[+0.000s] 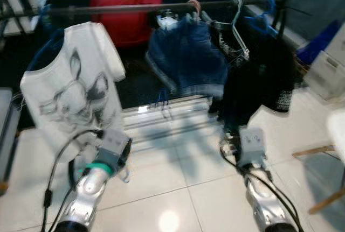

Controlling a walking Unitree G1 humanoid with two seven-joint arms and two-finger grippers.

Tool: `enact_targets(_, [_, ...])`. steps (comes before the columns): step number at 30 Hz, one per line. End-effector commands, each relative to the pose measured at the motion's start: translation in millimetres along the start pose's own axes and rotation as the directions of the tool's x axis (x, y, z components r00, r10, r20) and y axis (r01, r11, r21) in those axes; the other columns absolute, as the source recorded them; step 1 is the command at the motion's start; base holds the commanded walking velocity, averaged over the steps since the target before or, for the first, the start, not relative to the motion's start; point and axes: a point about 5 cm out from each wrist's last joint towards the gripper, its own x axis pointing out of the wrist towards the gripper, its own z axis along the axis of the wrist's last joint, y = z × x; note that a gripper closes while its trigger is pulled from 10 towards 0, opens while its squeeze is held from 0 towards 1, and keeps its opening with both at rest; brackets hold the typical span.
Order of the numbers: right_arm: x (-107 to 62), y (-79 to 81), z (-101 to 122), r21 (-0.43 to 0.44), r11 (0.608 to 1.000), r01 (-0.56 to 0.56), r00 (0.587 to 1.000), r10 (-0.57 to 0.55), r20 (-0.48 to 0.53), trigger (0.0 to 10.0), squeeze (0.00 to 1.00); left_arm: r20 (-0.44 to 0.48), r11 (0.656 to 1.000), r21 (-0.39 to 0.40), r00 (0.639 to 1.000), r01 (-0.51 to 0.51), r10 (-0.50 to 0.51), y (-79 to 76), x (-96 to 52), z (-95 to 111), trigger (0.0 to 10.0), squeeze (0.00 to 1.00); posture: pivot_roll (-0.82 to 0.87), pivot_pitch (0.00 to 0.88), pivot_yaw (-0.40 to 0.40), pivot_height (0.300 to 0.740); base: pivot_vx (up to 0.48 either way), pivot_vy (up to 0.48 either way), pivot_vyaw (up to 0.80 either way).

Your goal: Hang hanger

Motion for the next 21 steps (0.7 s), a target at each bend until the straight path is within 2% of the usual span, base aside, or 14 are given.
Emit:
enact_targets(1, [-4.4,3.6,-7,0.017,1.0,0.0,1.0,0.001,-0.024,10.0,0.0,-0.042,1.0,0.003,0.999,0.001,-0.001,1.3,-6.4,-12,10.0,0.0,-0.09,0.096,0.048,0.74,0.48,0.0,-0.72])
enact_targets(9, [0.4,2.6,4,-0.035,0.999,-0.023,0.999,0.024,0.024,10.0,0.0,-0.04,1.0,0.003,0.999,0.001,-0.001,1.6,-5.7,-11,10.0,0.0,-0.09,0.096,0.051,0.74,0.48,0.0,-0.09])
enact_targets(11, [3.9,6.3,16,-0.067,0.996,-0.057,0.995,0.062,0.077,10.0,0.0,-0.039,1.0,0.004,0.999,-0.001,0.001,1.8,-5.4,-11,10.0,0.0,-0.09,0.096,0.052,0.74,0.48,0.0,0.0])
enact_targets(13, [4.6,7.2,19,-0.073,0.995,-0.064,0.994,0.07,0.089,10.0,0.0,-0.038,1.0,0.005,0.999,-0.001,0.001,1.8,-5.3,-11,10.0,0.0,-0.09,0.096,0.052,0.74,0.48,0.0,0.0])
enact_targets(17, [12.4,15.4,52,-0.128,0.986,-0.111,0.967,0.137,0.215,10.0,0.0,-0.036,1.0,0.004,0.999,-0.005,0.005,1.9,-5.0,-10,10.0,0.0,-0.09,0.096,0.052,0.74,0.48,0.0,0.0])
enact_targets(21, [14.6,18.3,64,-0.136,0.983,-0.124,0.955,0.156,0.254,10.0,0.0,-0.035,1.0,0.003,0.999,-0.005,0.005,1.9,-4.9,-10,10.0,0.0,-0.09,0.097,0.051,0.74,0.461,0.0,0.0])
